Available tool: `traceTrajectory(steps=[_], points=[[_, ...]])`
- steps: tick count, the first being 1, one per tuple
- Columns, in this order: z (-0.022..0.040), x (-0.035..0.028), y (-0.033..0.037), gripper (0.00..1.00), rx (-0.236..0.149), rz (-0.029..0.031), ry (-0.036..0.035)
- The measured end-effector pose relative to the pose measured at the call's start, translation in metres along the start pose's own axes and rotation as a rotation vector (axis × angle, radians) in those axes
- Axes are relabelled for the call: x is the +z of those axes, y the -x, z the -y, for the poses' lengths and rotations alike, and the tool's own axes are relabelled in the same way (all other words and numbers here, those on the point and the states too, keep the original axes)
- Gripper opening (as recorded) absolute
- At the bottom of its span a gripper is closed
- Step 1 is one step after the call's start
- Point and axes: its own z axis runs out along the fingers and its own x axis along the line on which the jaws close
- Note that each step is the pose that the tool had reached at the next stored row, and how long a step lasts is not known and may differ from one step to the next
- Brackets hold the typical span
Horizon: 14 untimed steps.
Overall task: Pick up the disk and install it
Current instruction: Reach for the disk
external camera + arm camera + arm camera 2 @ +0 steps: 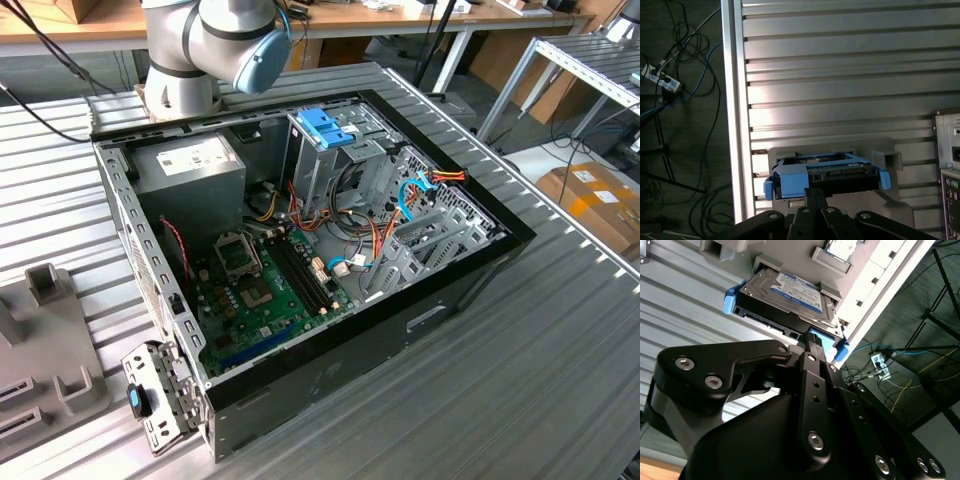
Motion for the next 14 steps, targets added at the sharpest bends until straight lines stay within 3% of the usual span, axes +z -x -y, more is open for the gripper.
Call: traceTrajectory(steps=[8,14], points=[[-0.0002,0.0045,-0.0059,0.11,-0.026,-0.0006,-0.0003],[0.0000,0.0097,-0.0073,0.11,-0.039,-0.0044,-0.0010]])
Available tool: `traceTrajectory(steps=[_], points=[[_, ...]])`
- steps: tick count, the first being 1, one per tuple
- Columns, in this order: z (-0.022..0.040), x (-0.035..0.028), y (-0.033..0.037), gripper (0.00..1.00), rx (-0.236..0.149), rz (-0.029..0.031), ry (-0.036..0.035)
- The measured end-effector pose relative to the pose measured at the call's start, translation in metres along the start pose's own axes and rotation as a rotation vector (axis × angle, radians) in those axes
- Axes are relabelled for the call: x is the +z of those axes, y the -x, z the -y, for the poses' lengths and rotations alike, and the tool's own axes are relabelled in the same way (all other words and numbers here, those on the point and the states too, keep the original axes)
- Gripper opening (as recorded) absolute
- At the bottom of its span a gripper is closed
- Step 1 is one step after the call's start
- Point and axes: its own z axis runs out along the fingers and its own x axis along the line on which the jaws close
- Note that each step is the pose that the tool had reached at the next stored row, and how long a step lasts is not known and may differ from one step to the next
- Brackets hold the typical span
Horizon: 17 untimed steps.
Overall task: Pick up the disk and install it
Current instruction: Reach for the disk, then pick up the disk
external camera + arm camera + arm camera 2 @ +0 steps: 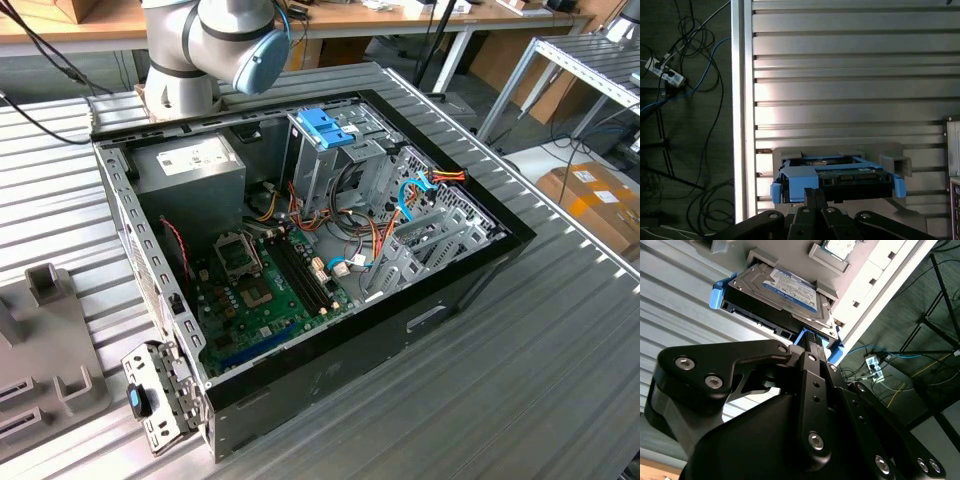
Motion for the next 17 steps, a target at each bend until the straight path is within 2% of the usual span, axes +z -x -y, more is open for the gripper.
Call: traceTrajectory(steps=[8,10,17], points=[[0.0000,0.0002,0.0000,0.11,0.000,-0.0002,0.0000],[0.0000,0.0005,-0.0001,0.11,0.000,-0.0060,-0.0002],[0.0000,0.0008,0.0000,0.11,-0.001,-0.0062,-0.0002]])
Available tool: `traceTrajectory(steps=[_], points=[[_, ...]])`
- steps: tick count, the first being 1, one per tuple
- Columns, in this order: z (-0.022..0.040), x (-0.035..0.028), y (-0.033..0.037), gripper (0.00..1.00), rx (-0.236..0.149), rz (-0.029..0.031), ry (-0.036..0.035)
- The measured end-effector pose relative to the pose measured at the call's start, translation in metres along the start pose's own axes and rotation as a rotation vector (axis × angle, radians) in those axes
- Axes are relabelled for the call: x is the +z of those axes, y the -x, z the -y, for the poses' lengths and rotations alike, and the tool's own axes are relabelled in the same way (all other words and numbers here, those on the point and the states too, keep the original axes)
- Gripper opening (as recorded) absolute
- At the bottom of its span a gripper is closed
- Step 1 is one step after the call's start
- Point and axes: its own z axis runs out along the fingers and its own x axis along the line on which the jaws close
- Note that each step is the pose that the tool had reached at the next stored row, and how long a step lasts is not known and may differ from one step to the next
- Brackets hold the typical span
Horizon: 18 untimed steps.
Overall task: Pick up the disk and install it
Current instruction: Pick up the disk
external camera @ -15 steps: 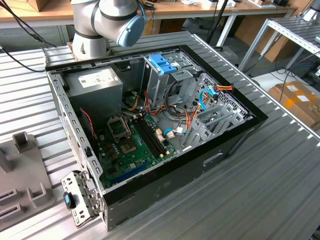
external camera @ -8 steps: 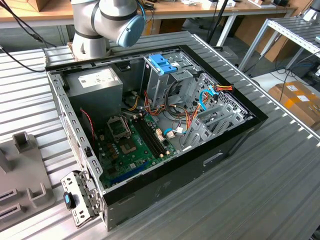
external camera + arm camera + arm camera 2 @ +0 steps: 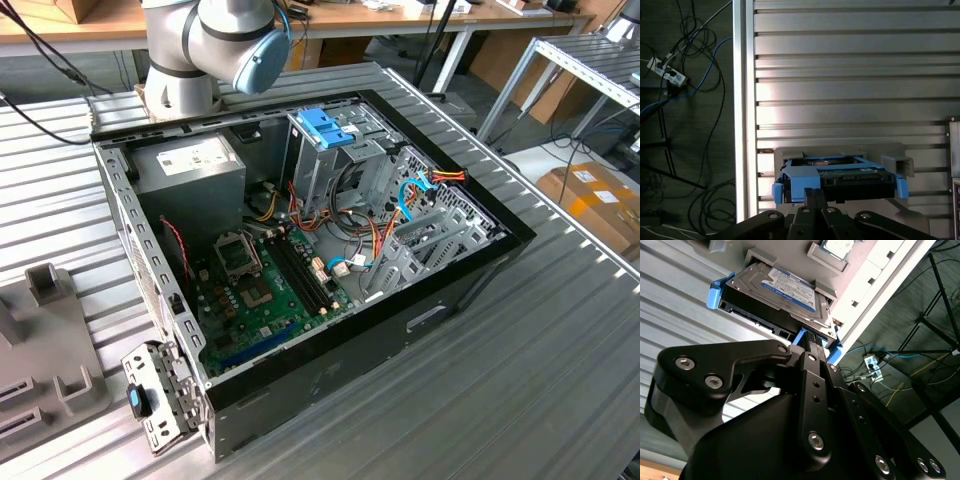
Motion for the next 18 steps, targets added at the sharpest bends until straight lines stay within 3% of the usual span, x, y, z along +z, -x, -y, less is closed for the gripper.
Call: traceTrajectory(steps=[10,13,18], points=[[0.0000,0.0000,0.0000,0.11,-0.006,-0.0001,0.0000],[0.0000,0.0001,0.0000,0.11,-0.041,-0.0011,0.0001],[-0.0001,0.0001,0.0000,0.11,-0.131,-0.0039,0.0002]])
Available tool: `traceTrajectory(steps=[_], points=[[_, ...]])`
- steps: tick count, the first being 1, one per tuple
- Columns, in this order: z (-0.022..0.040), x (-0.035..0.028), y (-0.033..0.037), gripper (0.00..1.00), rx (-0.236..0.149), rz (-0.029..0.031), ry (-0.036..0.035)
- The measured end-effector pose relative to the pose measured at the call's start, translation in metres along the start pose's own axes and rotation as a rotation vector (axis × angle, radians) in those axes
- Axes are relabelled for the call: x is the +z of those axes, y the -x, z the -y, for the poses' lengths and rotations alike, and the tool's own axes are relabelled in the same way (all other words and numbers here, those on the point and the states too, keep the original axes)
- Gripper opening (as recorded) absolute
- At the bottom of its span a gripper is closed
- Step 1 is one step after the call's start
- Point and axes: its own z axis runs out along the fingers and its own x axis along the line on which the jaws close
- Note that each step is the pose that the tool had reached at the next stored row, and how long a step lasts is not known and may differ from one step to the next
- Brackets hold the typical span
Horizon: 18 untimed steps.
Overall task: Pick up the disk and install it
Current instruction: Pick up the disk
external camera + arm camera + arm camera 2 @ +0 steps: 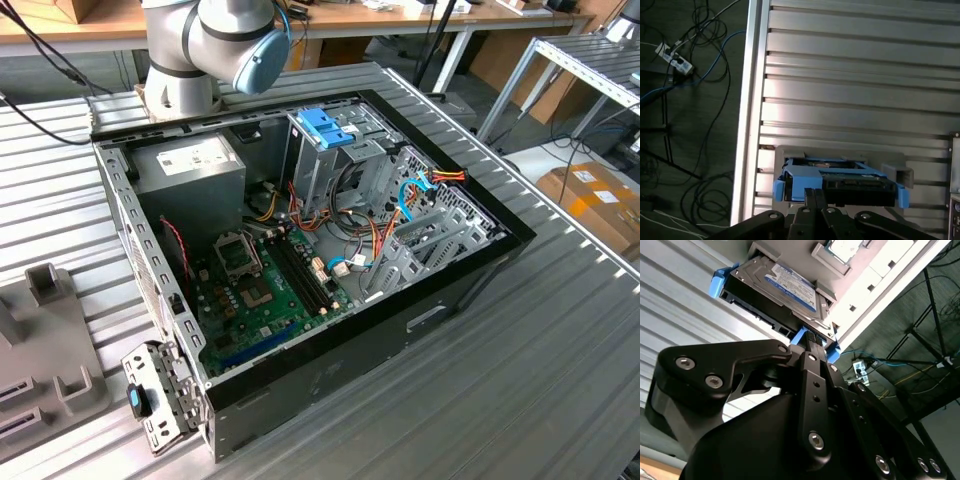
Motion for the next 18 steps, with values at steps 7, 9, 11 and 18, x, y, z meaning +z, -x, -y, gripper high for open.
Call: traceTrajectory(steps=[7,9,11,18], points=[[0.0000,0.0000,0.0000,0.11,-0.158,-0.0049,0.0001],[0.0000,0.0000,0.0000,0.11,-0.209,-0.0065,0.0001],[0.0000,0.0000,0.0000,0.11,-0.250,-0.0077,0.0002],[0.0000,0.0003,0.0000,0.11,-0.442,-0.0135,0.0004]])
